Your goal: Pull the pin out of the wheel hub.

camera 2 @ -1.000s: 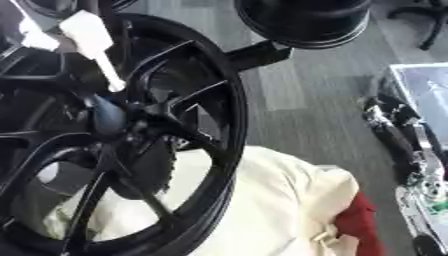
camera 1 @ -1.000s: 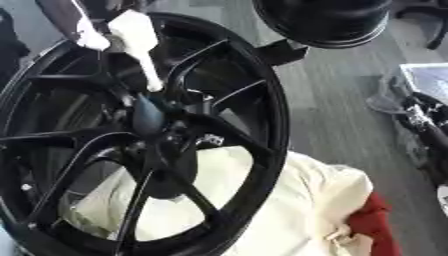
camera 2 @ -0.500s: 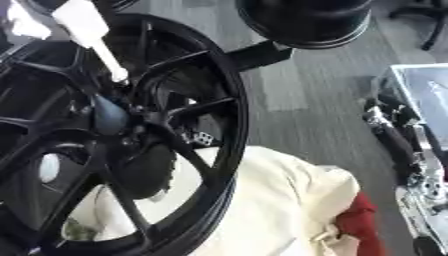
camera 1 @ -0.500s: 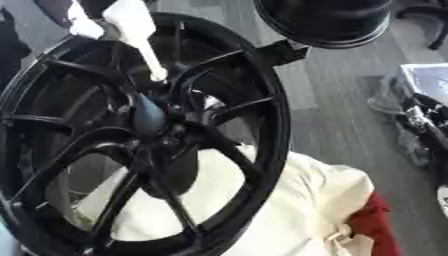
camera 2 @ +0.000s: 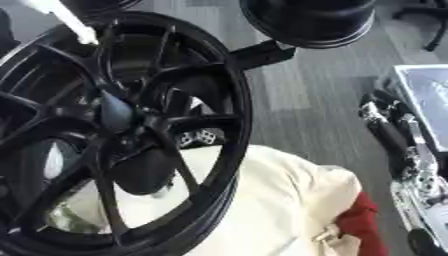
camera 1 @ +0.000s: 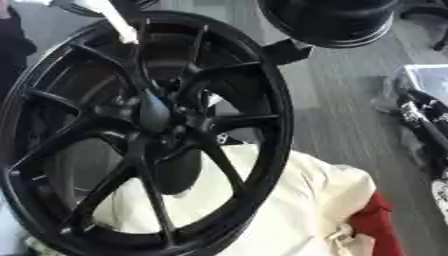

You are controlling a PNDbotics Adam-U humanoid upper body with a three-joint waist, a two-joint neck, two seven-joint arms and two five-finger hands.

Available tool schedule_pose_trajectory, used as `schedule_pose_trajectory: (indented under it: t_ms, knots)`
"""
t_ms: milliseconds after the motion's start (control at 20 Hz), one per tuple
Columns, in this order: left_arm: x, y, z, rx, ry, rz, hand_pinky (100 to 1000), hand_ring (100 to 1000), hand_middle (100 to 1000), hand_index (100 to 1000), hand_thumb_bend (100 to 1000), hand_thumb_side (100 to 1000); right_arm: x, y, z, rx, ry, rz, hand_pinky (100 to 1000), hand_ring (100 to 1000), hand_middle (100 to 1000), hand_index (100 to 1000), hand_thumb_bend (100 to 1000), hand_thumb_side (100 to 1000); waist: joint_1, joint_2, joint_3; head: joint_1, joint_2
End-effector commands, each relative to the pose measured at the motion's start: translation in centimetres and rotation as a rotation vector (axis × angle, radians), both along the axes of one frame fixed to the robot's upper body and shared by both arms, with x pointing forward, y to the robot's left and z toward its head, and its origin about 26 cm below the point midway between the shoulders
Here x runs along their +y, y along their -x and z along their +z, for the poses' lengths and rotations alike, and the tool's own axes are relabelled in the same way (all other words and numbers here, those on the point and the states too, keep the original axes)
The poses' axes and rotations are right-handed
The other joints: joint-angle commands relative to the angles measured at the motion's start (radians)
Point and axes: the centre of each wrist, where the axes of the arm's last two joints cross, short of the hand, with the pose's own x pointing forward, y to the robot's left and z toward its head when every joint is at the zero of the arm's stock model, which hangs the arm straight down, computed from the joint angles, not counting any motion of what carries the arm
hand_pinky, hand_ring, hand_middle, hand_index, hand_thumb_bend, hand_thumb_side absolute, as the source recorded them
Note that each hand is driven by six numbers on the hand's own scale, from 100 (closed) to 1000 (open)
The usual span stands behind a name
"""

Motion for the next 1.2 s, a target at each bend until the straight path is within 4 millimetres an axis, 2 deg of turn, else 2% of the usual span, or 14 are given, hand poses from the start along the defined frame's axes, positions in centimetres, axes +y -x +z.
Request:
schedule_pose_trajectory:
  t_ms: [50,300,350,400,650,750,850,900,950,1000,1050,1100,1200]
  knots:
    - [5.2,2.7,1.9,-0.094,0.094,0.114,729,549,326,323,268,100,-0.9,0.2,0.7,-0.017,0.019,-0.021,882,763,765,871,166,480,-0.004,-0.035,0.013,-0.018,0.010]
    - [12.8,3.7,-0.6,-0.079,0.199,0.346,730,546,325,327,247,100,-1.1,0.4,0.8,-0.023,0.013,-0.037,883,763,765,871,167,478,-0.014,-0.045,0.041,-0.025,0.014]
    - [14.0,3.8,-1.1,-0.077,0.220,0.386,731,545,325,327,615,100,-1.1,0.4,0.8,-0.024,0.011,-0.037,883,763,765,871,196,471,-0.015,-0.046,0.044,-0.023,0.014]
    - [15.2,3.9,-1.7,-0.073,0.243,0.422,731,545,323,327,233,100,-1.1,0.4,0.7,-0.025,0.009,-0.038,883,763,765,872,167,478,-0.017,-0.047,0.047,-0.022,0.014]
    - [21.4,5.0,-4.7,-0.071,0.358,0.625,734,547,324,331,210,100,-1.2,0.5,0.7,-0.030,-0.002,-0.052,883,763,766,872,167,476,-0.029,-0.046,0.059,-0.029,0.014]
    - [23.2,5.5,-5.8,-0.077,0.398,0.687,738,556,345,352,238,100,-1.3,0.6,0.7,-0.034,-0.006,-0.061,883,763,766,872,167,475,-0.033,-0.045,0.062,-0.030,0.014]
    - [24.7,5.8,-7.1,-0.066,0.439,0.733,762,593,429,422,341,100,-1.4,0.6,0.8,-0.041,-0.011,-0.071,883,763,766,872,167,474,-0.037,-0.044,0.064,-0.030,0.015]
    - [25.2,5.9,-7.8,-0.049,0.454,0.750,814,678,549,553,443,100,-1.4,0.6,0.8,-0.045,-0.013,-0.075,883,763,766,872,167,472,-0.040,-0.043,0.065,-0.029,0.015]
    - [25.5,5.9,-8.5,-0.027,0.469,0.760,841,725,604,643,510,100,-1.4,0.6,0.9,-0.048,-0.014,-0.076,883,763,766,872,166,472,-0.042,-0.044,0.064,-0.028,0.015]
    - [25.8,6.0,-9.1,-0.005,0.487,0.765,873,780,691,751,653,172,-1.4,0.6,1.0,-0.051,-0.015,-0.077,883,763,766,872,165,471,-0.044,-0.044,0.064,-0.030,0.014]
    - [26.0,6.1,-9.5,0.012,0.501,0.769,883,798,722,794,714,269,-1.5,0.6,1.0,-0.052,-0.015,-0.078,883,763,766,872,165,471,-0.047,-0.045,0.064,-0.031,0.012]
    - [26.2,6.1,-9.8,0.023,0.506,0.778,892,817,751,831,760,356,-1.5,0.7,1.0,-0.053,-0.016,-0.078,884,763,766,872,164,471,-0.048,-0.046,0.063,-0.031,0.010]
    - [26.4,6.2,-10.3,0.033,0.503,0.798,897,824,763,856,788,402,-1.5,0.7,1.0,-0.053,-0.017,-0.079,884,763,766,872,164,471,-0.051,-0.048,0.063,-0.030,0.006]
